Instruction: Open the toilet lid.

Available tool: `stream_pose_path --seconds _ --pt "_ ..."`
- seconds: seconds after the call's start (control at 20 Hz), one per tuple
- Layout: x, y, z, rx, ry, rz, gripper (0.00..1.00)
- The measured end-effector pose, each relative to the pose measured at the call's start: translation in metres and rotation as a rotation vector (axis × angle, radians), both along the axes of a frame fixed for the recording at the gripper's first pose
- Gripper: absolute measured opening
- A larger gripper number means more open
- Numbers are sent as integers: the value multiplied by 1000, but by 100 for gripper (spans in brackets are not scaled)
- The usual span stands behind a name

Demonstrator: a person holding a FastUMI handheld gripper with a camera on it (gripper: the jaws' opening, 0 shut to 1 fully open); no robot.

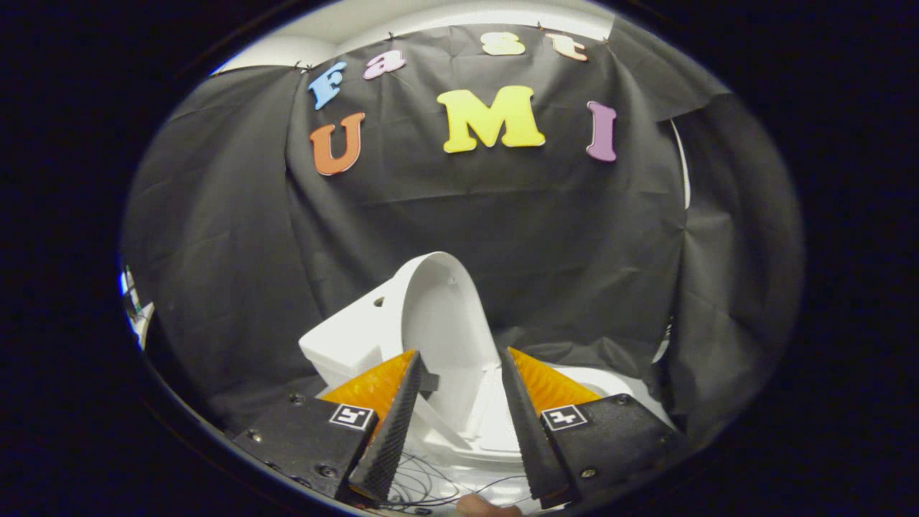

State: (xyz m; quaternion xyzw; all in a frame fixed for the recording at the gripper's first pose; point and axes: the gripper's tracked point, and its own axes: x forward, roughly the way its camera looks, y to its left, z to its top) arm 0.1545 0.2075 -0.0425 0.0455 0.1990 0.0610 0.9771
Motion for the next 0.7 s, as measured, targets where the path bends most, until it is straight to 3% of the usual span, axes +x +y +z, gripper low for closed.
stream_pose_path --seconds 0.7 --pt "-85 -113 52 -15 -183 -79 71"
